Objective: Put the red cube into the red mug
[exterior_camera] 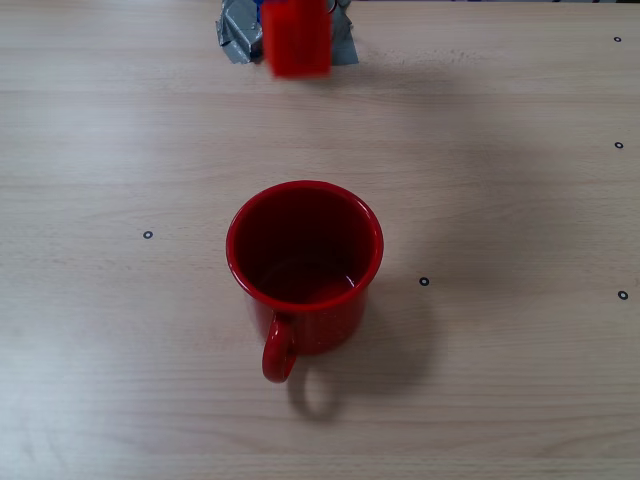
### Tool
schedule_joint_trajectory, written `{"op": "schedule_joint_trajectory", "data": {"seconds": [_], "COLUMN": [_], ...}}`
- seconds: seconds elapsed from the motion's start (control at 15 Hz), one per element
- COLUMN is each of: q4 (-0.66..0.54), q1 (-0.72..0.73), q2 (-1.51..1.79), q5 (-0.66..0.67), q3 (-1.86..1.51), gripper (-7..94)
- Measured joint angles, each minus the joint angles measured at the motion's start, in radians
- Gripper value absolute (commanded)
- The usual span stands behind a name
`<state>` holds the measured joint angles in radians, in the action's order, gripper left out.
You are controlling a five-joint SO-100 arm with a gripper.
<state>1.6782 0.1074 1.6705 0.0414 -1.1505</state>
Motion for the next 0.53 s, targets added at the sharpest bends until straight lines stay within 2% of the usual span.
{"op": "schedule_joint_trajectory", "data": {"seconds": [0.27, 0.53], "q4": [-0.011, -0.006], "q1": [-0.015, -0.015], "q2": [-0.25, -0.46], "q5": [0.02, 0.006], "q3": [0.304, 0.402], "gripper": [0, 0]}}
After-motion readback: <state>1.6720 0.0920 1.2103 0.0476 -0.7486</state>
